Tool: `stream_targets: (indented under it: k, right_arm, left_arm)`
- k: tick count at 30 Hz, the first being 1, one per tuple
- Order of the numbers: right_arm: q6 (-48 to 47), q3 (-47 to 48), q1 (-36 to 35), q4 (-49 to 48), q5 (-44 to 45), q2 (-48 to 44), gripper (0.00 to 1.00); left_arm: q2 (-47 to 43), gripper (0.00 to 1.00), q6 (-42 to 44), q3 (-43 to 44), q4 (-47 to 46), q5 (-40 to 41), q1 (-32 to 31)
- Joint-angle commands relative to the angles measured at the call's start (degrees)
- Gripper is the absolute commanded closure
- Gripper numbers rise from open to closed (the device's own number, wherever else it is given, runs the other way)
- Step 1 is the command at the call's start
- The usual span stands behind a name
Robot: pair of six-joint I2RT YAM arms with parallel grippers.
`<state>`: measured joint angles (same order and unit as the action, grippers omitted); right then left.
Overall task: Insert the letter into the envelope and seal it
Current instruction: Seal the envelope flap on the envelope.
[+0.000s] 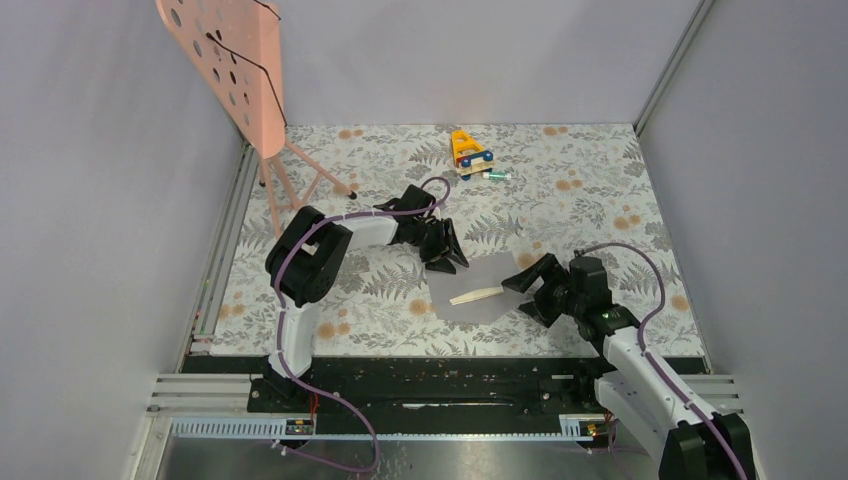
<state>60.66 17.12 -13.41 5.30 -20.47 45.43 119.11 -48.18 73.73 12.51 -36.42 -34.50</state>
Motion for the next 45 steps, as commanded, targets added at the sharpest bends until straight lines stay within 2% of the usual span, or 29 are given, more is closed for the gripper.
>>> stream_targets:
  k: [1,8,12,15,24,29,37,45]
  right_arm:
    - [1.6,-3.9,-0.6,6.3,5.2,-1.8,0.1]
    - [-0.4,-5.4,-0.6,-7.3,8.8,6.4,0.1]
    - [0.8,-4.5,-0.6,-13.8,6.8,12.9,0.1]
    - [3.0,-5.4,-0.6,-18.4,5.6,14.1,0.1]
    - [3.5,-5.0,-0.6,-15.3,5.0,3.9,0.1]
    - [3.7,-4.4,-0.6,-14.7,3.6,1.1,0.11]
    - [3.0,-2.6,-0.6,-17.6,1.1,4.4,0.11]
    - [2.0,-0.1,-0.7,-23.3,-0.6,13.0,0.11]
  left_arm:
    - [2.6,0.54,0.2,-3.7,3.4,6.9,-1.2]
    - [2.8,0.54,0.6,-3.7,3.3,6.4,-1.3]
    - [2.9,0.54,1.1,-3.3,4.0,6.6,-1.2]
    - [2.9,0.54,1.3,-3.2,4.2,6.5,-1.3]
    - [3.4,0.54,1.5,-2.8,4.2,6.2,-1.2]
    - [3.5,0.54,1.5,-2.8,4.1,6.1,-1.3]
    - [3.3,0.54,1.5,-2.8,4.1,6.3,-1.3]
    - [3.6,0.54,1.5,-2.5,4.1,6.0,-1.5]
